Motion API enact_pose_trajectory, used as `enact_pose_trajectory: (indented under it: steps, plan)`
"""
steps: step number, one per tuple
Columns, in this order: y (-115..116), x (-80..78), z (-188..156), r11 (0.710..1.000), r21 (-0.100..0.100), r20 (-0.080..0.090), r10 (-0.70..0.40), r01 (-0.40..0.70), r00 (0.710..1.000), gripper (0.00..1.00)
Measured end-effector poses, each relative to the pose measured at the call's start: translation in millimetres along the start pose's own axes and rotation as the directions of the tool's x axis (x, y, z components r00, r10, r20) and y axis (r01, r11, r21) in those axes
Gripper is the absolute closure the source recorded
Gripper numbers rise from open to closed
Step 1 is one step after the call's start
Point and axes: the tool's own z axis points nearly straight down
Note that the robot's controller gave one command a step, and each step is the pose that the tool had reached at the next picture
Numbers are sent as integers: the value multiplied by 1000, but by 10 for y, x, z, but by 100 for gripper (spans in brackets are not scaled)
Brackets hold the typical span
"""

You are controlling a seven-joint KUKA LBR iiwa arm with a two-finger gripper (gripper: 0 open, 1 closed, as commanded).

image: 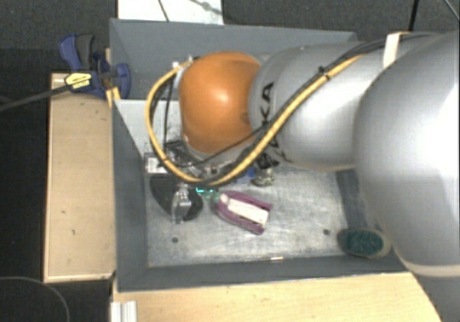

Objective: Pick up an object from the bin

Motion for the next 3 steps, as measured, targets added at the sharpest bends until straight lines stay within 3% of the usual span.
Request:
enact_pose_trajectory:
  steps: [1, 2, 3]
  plan:
    - [-528, -255, 898, 1000, -1, 14, -29, 29, 999, 0]
    - [-502, -236, 890, 1000, -2, 11, -29, 29, 1000, 100]
    - [-278, -154, 577, 992, 3, 8, 126, -126, 992, 100]
